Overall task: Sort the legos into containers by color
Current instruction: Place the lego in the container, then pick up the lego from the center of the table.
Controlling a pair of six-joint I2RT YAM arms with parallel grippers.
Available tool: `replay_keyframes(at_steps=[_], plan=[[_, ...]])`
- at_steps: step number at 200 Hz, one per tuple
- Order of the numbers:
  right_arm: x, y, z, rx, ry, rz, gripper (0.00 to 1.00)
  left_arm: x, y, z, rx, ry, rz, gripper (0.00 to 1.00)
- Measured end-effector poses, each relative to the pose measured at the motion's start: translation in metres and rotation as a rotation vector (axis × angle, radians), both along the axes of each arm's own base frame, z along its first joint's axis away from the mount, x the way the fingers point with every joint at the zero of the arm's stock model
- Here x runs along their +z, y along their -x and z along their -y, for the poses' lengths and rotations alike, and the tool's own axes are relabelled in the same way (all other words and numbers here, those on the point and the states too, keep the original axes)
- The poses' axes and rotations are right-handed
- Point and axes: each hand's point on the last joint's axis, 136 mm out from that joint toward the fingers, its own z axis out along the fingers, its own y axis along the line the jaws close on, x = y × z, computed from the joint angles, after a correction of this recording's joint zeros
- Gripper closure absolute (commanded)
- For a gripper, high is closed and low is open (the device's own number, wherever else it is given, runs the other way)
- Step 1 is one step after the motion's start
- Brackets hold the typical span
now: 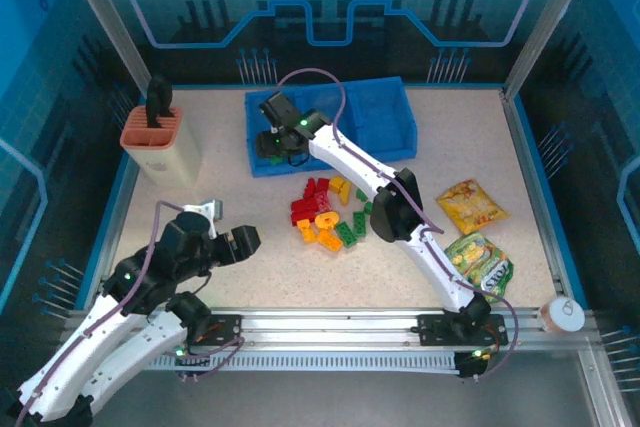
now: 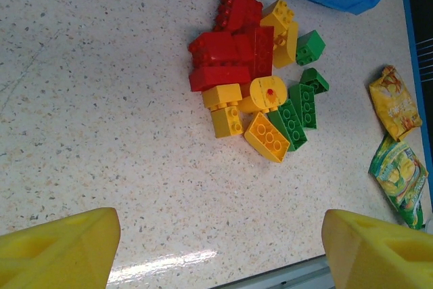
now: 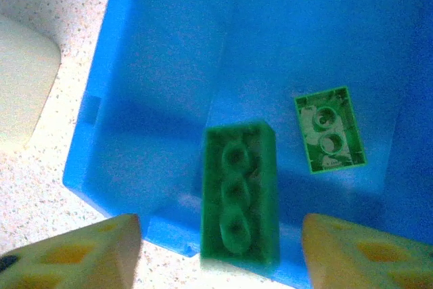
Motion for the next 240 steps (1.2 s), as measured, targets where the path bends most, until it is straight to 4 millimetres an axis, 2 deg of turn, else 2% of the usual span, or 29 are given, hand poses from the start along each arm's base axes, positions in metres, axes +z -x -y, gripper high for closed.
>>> replay_keyframes(at_steps=[28, 41, 63, 83, 95, 114, 141, 166, 182, 212, 240], plan=[[0.010, 0.000, 0.002, -0.004, -0.003, 0.014, 0.31, 0.002, -0.001, 0.000, 0.000, -0.003, -0.005, 0.21], [0.025, 0.001, 0.005, -0.006, -0.011, 0.032, 0.32, 0.003, -0.002, 0.001, -0.001, -0.007, -0.009, 0.21], [0.068, 0.012, 0.019, -0.010, -0.026, 0.078, 0.32, 0.004, -0.002, 0.004, -0.012, -0.012, -0.016, 0.21], [0.114, 0.035, 0.043, -0.014, -0.041, 0.135, 0.32, 0.005, -0.002, 0.009, -0.032, -0.019, -0.024, 0.22], [0.139, 0.054, 0.065, -0.023, -0.054, 0.172, 0.32, 0.002, -0.003, 0.016, -0.059, -0.032, -0.040, 0.23], [0.160, 0.086, 0.105, -0.052, -0.079, 0.213, 0.32, -0.008, -0.001, 0.035, -0.134, -0.077, -0.084, 0.24], [0.154, 0.123, 0.174, -0.150, -0.089, 0.233, 0.34, -0.016, -0.002, 0.075, -0.248, -0.162, -0.119, 0.26], [0.132, 0.150, 0.239, -0.276, -0.072, 0.225, 0.34, -0.018, -0.012, 0.121, -0.319, -0.208, -0.129, 0.31], [0.121, 0.169, 0.271, -0.342, -0.073, 0.224, 0.34, -0.020, -0.020, 0.154, -0.350, -0.209, -0.135, 0.31], [0.113, 0.198, 0.314, -0.431, -0.107, 0.239, 0.34, -0.039, -0.033, 0.210, -0.387, -0.177, -0.178, 0.24], [0.101, 0.216, 0.340, -0.494, -0.125, 0.239, 0.34, -0.077, -0.034, 0.241, -0.407, -0.175, -0.259, 0.23]])
